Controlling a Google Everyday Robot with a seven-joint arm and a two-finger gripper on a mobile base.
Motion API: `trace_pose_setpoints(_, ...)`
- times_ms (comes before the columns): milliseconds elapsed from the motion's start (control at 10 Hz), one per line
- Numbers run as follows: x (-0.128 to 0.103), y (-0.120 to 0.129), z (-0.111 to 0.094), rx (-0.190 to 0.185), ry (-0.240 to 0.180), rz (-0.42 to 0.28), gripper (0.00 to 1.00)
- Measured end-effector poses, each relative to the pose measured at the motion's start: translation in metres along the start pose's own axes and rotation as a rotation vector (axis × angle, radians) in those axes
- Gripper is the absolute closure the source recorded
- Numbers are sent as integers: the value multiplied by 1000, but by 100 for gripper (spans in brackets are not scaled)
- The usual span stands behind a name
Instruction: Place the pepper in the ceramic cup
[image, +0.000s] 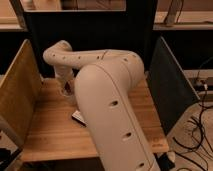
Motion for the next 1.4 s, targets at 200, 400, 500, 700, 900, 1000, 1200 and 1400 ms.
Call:
trace_pose_setpoints(200, 0, 0, 0, 1, 0, -1, 73)
trace_pose_setpoints(400, 0, 0, 0, 1, 0, -1, 55)
trace_pose_setpoints(500, 0, 0, 0, 1, 0, -1, 43)
trace_pose_setpoints(700, 0, 0, 0, 1, 0, -1, 26)
trace_pose_setpoints(900, 0, 0, 0, 1, 0, -1, 20)
trace_pose_setpoints(1000, 0, 0, 0, 1, 0, -1, 20)
trace_pose_setpoints(1200, 0, 0, 0, 1, 0, -1, 20)
trace_pose_setpoints(1400, 0, 0, 0, 1, 0, -1, 20)
